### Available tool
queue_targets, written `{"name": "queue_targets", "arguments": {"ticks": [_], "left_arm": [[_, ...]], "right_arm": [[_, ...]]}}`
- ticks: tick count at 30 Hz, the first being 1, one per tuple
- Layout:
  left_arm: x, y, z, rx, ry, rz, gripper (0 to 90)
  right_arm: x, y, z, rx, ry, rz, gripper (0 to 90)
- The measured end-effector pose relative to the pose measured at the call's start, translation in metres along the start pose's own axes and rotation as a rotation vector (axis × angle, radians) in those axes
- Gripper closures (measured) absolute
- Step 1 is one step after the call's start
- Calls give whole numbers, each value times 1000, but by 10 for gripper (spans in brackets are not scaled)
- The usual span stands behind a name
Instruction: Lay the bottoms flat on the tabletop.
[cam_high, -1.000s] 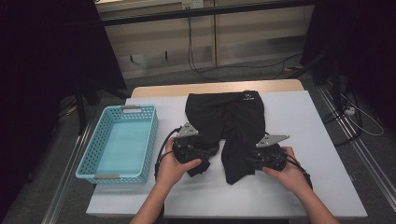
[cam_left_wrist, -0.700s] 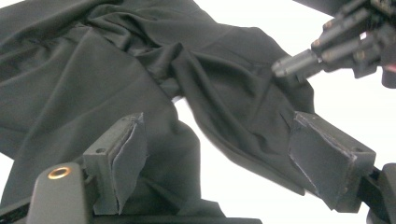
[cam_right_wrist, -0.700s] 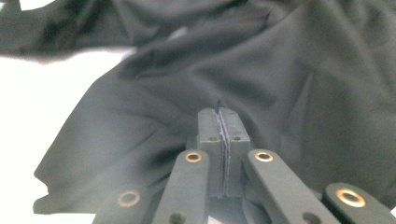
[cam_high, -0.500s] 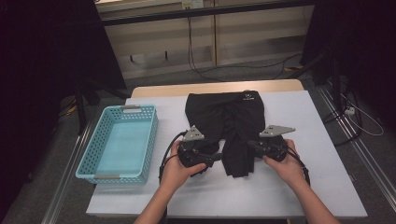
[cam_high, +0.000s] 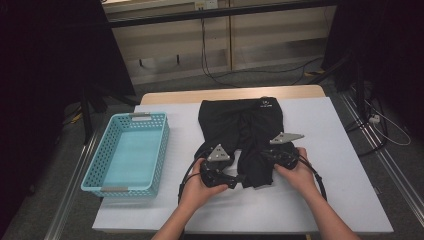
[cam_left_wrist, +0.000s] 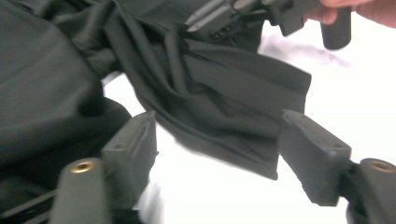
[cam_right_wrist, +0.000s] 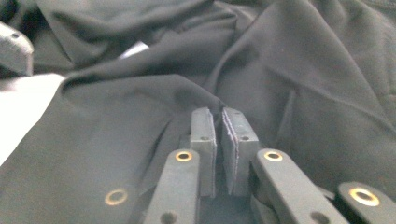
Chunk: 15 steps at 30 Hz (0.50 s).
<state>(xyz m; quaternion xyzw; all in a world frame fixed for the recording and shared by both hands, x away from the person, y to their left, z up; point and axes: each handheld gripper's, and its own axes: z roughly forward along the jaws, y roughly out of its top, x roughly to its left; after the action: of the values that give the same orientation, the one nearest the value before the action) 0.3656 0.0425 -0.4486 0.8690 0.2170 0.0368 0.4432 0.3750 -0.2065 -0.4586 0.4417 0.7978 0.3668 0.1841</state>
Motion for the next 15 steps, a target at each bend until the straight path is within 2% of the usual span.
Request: {"name": "queue_targets", "arguments": {"ticks": [5, 9, 11, 15], "left_arm": [[-7, -1, 8, 35, -38, 57, 474], [-9, -6, 14, 74, -35, 100, 556], [-9, -5, 15, 72, -36, 115, 595], [-10, -4, 14, 95, -50, 108, 765]], "right_arm": [[-2, 0, -3, -16, -14, 19, 777], [-4, 0, -9, -35, -27, 46, 614], [-3, 0, -13, -47, -39, 44, 547], [1, -1, -30, -75, -41, 25, 472]]}}
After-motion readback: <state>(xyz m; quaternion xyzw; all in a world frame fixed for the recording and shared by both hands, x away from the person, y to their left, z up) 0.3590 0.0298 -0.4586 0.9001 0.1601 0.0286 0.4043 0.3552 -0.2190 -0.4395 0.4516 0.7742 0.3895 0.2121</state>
